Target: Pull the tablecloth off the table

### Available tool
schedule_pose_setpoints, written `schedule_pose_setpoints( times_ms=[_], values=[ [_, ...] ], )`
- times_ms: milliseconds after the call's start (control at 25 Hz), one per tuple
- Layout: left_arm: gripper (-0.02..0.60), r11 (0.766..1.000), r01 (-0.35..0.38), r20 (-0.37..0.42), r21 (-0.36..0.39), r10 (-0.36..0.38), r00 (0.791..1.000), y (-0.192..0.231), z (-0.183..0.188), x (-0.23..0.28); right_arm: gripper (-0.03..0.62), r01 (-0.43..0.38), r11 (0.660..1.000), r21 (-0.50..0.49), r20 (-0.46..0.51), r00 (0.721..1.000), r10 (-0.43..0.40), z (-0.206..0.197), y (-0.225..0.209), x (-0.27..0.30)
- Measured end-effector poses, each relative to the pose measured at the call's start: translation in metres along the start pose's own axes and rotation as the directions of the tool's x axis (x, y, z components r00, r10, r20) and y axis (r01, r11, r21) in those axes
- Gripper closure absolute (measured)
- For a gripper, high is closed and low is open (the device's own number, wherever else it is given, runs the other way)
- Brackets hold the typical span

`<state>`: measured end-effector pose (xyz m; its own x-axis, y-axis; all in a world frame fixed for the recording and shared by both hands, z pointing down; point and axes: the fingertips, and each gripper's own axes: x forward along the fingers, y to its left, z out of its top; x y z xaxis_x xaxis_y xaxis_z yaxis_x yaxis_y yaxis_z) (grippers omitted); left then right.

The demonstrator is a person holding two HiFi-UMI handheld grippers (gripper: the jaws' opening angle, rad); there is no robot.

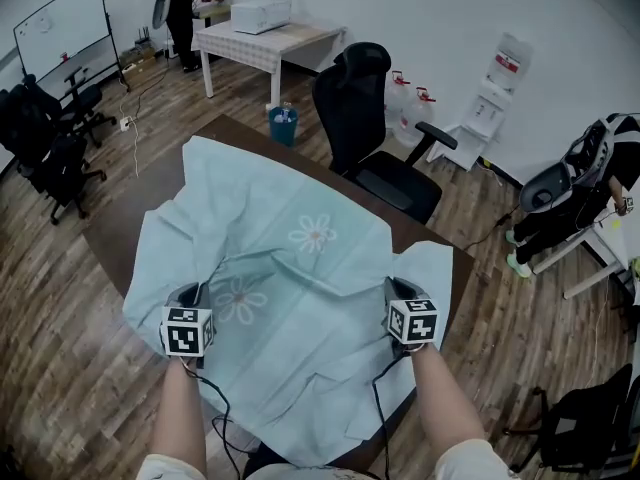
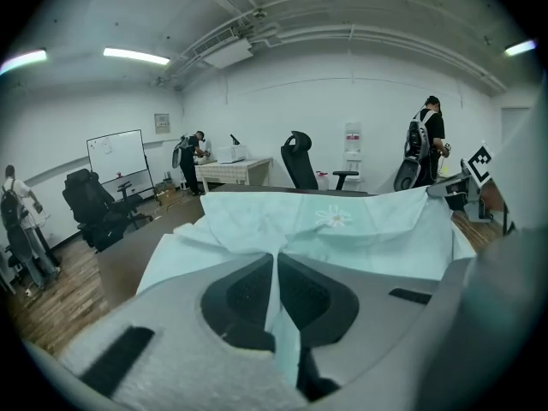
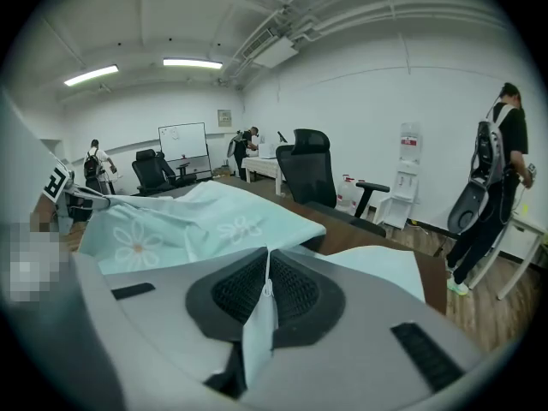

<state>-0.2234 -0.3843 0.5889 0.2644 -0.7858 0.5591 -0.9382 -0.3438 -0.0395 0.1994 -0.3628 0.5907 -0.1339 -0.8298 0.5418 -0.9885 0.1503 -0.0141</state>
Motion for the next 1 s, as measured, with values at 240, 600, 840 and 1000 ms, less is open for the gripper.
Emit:
schedule_pose_setpoints(
  times_ms=[240,600,840,1000],
  values=[
    [0.571,0.999,0.029,0.090,0.041,-0.032,0.995,-0.051,0.026,-0.057,0.576,-0.045,0.999,-0.022,0.114,0.992,0.047,0.024,0.029,-0.068],
    [0.571,0.992,0.065,0.243,0.109,-0.091,0.966,-0.142,0.075,-0.133,0.576,-0.115,0.993,-0.016,0.311,0.944,0.114,0.065,0.071,-0.166],
    [0.571,0.993,0.091,0.318,0.081,-0.113,0.941,-0.186,0.089,-0.174,0.576,-0.136,0.988,-0.075,0.398,0.904,0.155,0.084,0.099,-0.222],
    [0.571,0.991,0.098,0.354,0.089,-0.123,0.927,-0.212,0.093,-0.198,0.576,-0.152,0.983,-0.099,0.431,0.884,0.180,0.089,0.112,-0.252]
  ],
)
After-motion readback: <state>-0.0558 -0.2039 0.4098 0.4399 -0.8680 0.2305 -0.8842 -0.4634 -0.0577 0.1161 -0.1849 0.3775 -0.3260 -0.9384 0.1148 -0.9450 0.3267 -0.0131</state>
